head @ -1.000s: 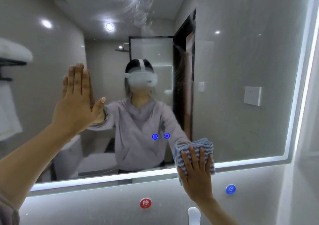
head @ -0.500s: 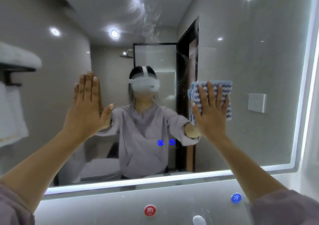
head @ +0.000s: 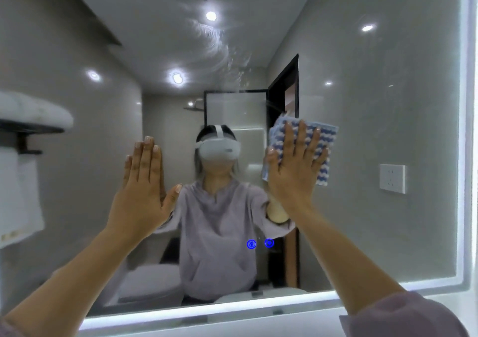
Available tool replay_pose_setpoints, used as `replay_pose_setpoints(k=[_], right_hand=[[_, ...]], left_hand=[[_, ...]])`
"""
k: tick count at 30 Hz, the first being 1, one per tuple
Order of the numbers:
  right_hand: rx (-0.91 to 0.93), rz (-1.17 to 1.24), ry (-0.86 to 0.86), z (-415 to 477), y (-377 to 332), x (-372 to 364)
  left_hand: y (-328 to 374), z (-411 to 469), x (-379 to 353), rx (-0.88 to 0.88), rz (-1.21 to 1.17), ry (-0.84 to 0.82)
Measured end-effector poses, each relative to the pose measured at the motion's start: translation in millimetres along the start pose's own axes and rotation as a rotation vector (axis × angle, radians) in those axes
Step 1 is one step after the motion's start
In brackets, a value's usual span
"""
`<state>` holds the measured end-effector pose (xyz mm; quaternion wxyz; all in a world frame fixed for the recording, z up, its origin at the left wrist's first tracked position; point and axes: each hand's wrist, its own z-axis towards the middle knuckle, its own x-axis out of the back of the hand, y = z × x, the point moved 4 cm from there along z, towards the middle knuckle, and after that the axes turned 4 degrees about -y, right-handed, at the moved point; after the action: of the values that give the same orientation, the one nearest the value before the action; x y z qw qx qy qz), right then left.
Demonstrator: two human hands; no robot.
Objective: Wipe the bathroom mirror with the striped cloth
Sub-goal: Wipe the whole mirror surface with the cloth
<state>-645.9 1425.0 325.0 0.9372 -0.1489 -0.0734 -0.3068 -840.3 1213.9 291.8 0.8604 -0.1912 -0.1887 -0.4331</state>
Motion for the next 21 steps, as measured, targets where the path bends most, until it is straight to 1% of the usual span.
replay_pose_setpoints(k=[5, 8, 11, 15, 17, 21], right_hand=[[0.254, -0.006, -0.016, -19, -67, -13], [0.401, -0.063, -0.076, -28, -100, -20], [0.508, -0.1, -0.123, -26, -99, -20], [0.679, -0.141, -0.091, -16, -72, -11], [0.671, -0.137, -0.072, -5, -52, -7], [0.516, -0.158, -0.068, 22, 0, 5]], left_hand=[[-1, 1, 0, 0.004, -0.026, 0.017], [-2, 1, -2, -0.002, -0.005, 0.023], [-2, 2, -2, -0.006, 0.011, 0.039], [-1, 2, -2, -0.007, 0.009, 0.061], [-1, 2, -1, -0.009, 0.008, 0.068], [-1, 2, 1, -0.017, 0.026, 0.077]])
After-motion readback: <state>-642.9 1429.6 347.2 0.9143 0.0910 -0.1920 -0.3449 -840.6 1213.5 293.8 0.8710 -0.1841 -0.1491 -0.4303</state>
